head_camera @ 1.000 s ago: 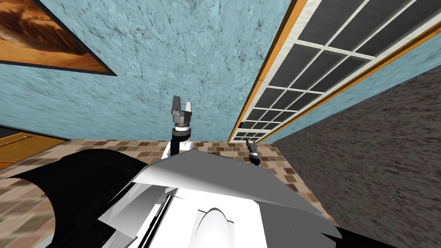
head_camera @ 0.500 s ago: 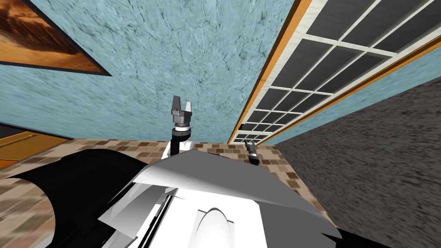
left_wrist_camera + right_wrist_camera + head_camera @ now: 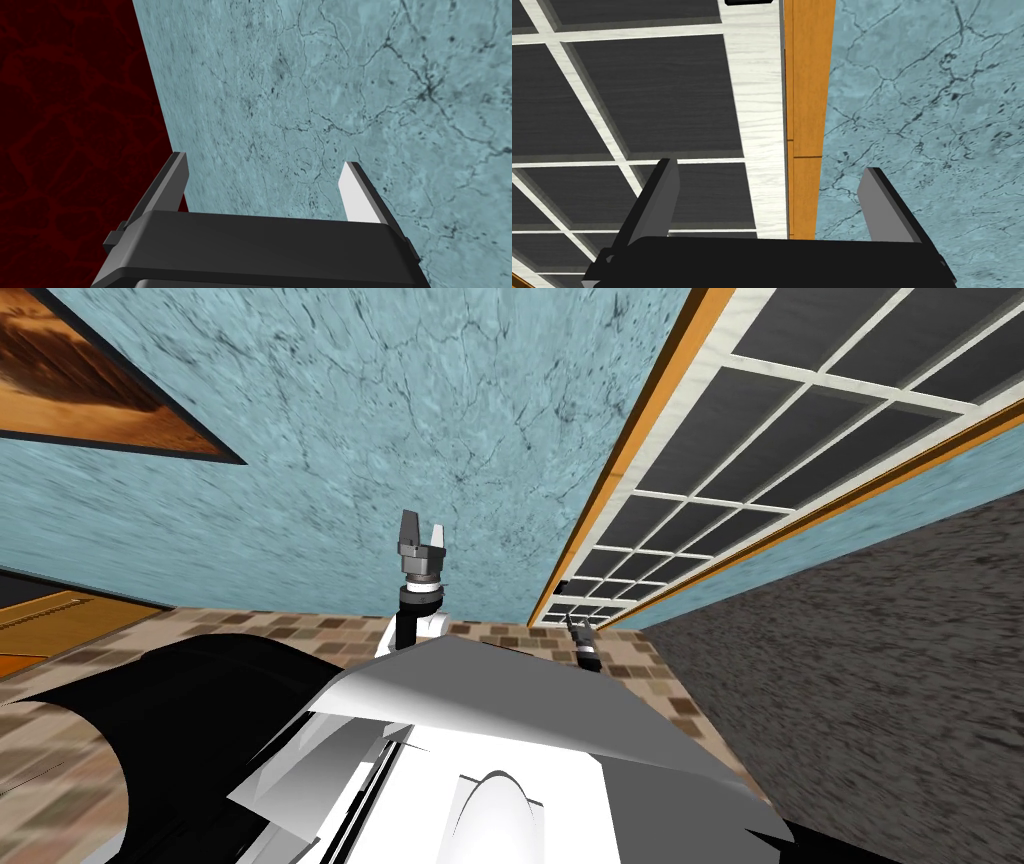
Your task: Pull the door open
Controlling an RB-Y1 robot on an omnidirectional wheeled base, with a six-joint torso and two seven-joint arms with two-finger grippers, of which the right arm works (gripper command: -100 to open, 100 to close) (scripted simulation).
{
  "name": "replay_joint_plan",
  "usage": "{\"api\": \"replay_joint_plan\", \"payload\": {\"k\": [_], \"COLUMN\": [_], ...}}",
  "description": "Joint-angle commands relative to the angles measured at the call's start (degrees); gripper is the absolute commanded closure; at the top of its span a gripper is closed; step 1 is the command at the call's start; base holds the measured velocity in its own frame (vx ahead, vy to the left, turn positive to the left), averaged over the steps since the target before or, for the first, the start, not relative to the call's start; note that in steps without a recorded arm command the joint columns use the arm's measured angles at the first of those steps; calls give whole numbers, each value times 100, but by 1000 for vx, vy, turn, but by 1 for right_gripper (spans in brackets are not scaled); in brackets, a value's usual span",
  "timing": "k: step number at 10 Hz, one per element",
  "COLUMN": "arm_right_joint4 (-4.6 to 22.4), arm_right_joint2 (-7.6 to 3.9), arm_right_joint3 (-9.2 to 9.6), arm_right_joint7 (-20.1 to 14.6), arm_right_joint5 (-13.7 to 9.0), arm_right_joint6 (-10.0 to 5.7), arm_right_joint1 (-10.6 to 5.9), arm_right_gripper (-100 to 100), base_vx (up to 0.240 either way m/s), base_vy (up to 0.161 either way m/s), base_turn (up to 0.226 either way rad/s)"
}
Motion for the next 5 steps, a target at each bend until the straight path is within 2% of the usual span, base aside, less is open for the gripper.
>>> {"api": "replay_joint_plan", "payload": {"k": [1,5], "arm_right_joint4": [221,586], "arm_right_joint2": [-14,-41], "arm_right_joint3": [-25,-67], "arm_right_joint7": [141,400], "arm_right_joint5": [53,170], "arm_right_joint6": [-69,-172], "arm_right_joint1": [-78,-191], "arm_right_gripper": [-100,-100], "base_vx": [72,76], "base_vy": [-25,-26], "base_turn": [28,26]}}
